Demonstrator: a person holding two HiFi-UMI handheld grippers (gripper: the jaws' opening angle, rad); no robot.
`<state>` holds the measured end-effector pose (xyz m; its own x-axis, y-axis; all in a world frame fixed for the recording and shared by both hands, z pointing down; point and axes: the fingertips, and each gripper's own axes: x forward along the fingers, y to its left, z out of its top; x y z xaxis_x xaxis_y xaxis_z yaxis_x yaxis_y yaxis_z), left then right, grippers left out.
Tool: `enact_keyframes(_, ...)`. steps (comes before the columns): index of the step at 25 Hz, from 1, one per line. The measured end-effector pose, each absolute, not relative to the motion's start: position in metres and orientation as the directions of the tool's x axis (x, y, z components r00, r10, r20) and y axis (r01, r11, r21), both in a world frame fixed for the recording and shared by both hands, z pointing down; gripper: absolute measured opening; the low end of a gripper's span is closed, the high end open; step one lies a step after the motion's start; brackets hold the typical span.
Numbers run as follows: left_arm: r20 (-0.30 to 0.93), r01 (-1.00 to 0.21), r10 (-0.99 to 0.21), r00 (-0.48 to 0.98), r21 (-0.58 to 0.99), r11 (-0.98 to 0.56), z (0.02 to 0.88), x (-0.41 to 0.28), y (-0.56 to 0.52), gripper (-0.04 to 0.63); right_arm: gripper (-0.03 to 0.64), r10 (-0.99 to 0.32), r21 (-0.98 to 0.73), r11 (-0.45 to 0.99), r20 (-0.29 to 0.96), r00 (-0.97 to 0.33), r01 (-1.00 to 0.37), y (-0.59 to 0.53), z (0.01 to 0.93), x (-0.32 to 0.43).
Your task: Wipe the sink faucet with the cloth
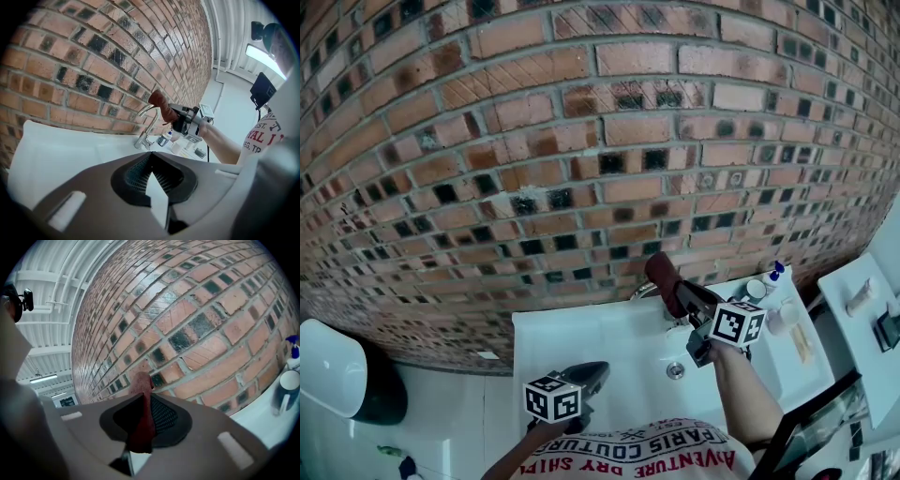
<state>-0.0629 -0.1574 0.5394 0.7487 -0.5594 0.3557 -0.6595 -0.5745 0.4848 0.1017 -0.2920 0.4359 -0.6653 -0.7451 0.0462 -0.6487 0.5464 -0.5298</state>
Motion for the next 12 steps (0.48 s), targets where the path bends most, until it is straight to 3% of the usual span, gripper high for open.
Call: enact_keyframes(12, 0.365, -0.660, -0.553, 0.749, 0.486, -0.573, 0.543, -0.060, -0.159, 0.000, 0.044, -0.829, -0.548, 0.429, 0.078, -0.554, -0.718, -0.304, 0.462, 0.153)
